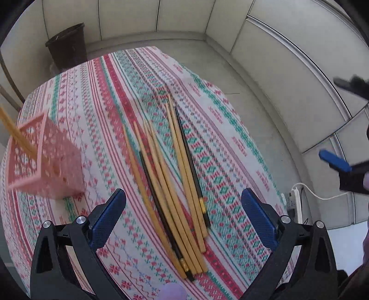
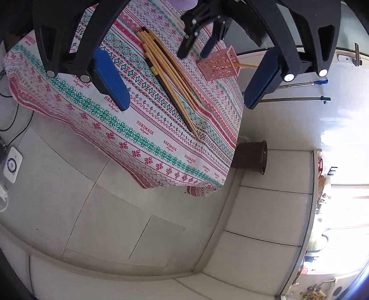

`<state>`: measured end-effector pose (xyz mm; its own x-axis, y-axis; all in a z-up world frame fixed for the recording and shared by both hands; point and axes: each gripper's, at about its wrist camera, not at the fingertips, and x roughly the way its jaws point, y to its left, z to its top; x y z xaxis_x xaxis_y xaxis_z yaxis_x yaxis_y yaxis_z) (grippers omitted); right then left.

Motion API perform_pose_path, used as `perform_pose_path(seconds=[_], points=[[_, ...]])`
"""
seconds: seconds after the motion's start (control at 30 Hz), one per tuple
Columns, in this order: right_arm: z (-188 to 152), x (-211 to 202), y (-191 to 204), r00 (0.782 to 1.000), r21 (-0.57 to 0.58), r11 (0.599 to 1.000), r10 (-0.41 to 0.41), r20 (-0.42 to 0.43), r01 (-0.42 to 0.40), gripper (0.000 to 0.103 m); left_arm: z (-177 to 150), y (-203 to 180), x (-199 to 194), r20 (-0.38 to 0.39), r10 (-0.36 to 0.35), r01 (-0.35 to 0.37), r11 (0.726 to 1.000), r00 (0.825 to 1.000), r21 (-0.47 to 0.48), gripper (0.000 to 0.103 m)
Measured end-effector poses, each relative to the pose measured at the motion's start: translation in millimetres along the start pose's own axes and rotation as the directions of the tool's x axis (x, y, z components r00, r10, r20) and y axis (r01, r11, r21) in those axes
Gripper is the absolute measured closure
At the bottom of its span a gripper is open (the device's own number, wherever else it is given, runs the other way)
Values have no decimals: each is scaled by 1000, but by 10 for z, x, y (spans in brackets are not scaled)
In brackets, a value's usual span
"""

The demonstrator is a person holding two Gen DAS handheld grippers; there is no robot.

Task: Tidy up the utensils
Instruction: 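Move the left tool back to the pile and grasp another chopstick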

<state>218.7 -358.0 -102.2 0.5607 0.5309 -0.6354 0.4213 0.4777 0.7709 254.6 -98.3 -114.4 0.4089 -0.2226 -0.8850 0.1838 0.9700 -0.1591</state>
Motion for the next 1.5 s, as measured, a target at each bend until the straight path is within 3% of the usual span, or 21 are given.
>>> perform_pose_path(seconds=[0.1, 0.27, 0.3, 0.37, 0.53, 0.63, 0.8, 1.1, 1.2, 1.3, 1.5], points=[[19, 20, -3, 999, 12, 1000, 22, -24, -22, 7, 334, 37, 84, -34, -8, 7, 1000, 999, -10, 7], [54, 47, -17, 999, 23, 999, 25, -39, -24, 7, 696, 237, 291, -69, 66, -71, 995, 995, -69, 9], [62, 55, -27, 999, 30, 999, 31, -45, -30, 7, 734, 275, 340, -77, 95, -100, 993, 993, -70, 12], [73, 69, -45, 997, 44, 998, 43, -57, -41, 7, 793, 352, 472, -121, 150, -159, 985, 981, -68, 31], [96, 89, -51, 996, 54, 997, 54, -68, -50, 7, 864, 491, 705, -164, 238, -252, 965, 957, -73, 61], [113, 107, -59, 995, 61, 997, 59, -75, -54, 7, 829, 542, 854, -211, 254, -275, 959, 944, -75, 76], [127, 129, -70, 995, 63, 997, 56, -79, -51, 7, 810, 586, 980, -226, 266, -291, 953, 937, -84, 77], [115, 199, -51, 994, 64, 997, 49, -98, -43, 7, 807, 699, 1071, -218, 210, -240, 963, 953, -120, 85], [124, 228, -47, 994, 53, 998, 44, -103, -39, 7, 665, 661, 1031, -189, 216, -240, 964, 958, -115, 97], [120, 254, 3, 996, 12, 1000, 5, -84, -4, 7, 460, 520, 966, -134, 237, -250, 964, 962, -88, 99], [68, 446, 123, 993, -83, 995, -60, -104, 52, 7, 7, 532, 570, -26, 107, -109, 988, 994, -112, 99]])
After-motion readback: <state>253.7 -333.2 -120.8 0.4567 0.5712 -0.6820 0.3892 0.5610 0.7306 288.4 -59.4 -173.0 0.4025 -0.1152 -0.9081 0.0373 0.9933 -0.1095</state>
